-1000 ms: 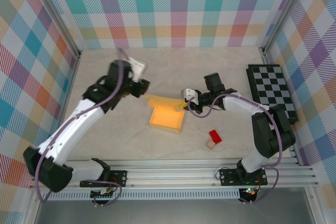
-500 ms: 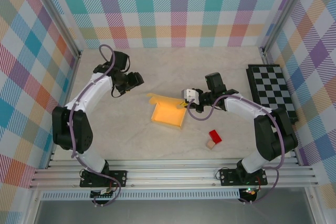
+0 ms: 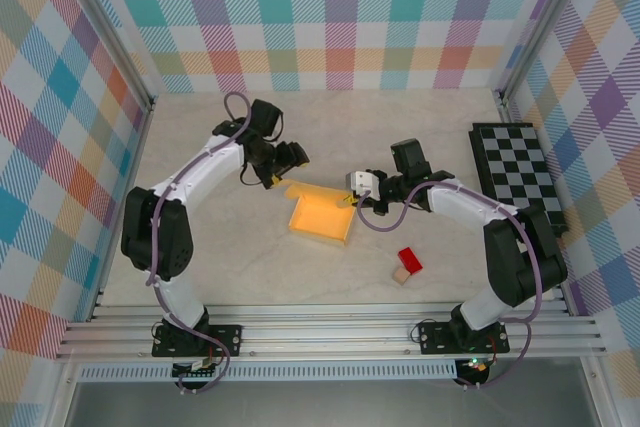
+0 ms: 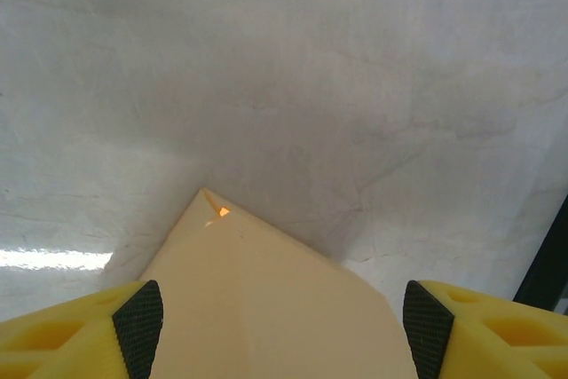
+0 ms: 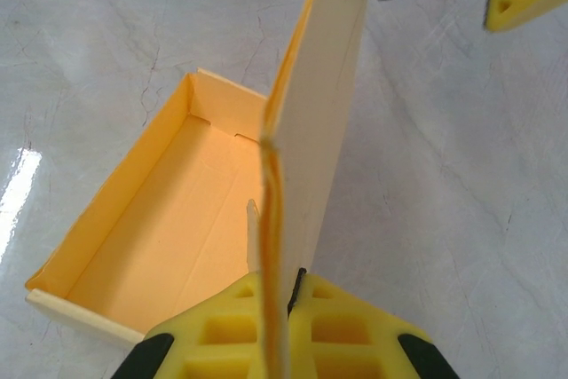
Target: Fold the paper box
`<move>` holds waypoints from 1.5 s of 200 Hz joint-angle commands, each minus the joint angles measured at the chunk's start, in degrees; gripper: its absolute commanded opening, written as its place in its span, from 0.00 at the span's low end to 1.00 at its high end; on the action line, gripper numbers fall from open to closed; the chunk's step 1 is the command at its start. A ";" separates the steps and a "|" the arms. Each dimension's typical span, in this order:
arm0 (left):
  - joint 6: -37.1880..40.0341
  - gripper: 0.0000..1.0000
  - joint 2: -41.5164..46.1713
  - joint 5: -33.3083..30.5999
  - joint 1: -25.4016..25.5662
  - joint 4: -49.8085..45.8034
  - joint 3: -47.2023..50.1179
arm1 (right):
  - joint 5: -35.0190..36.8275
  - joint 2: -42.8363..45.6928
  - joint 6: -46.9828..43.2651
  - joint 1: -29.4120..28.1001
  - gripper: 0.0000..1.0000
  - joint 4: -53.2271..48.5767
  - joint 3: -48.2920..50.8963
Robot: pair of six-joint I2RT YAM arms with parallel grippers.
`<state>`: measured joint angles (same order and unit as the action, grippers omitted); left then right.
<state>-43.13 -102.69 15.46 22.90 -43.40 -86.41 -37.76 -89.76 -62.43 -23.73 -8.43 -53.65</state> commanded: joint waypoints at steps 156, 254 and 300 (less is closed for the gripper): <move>-5.30 0.45 2.24 -3.35 9.14 1.13 5.95 | 6.70 0.33 -6.51 -2.64 0.05 -0.83 2.93; 4.81 0.41 4.71 -19.88 14.72 -5.17 12.79 | 13.55 4.38 -7.58 -5.25 0.25 -6.21 4.95; 3.72 0.41 8.16 -23.24 15.69 -3.25 18.86 | 13.37 7.82 -4.73 -5.41 0.36 -8.52 5.44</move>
<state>-41.04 -95.81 -2.52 37.32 -41.54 -71.20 -23.44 -85.01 -69.06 -28.88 -14.63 -49.04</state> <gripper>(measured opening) 0.413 0.360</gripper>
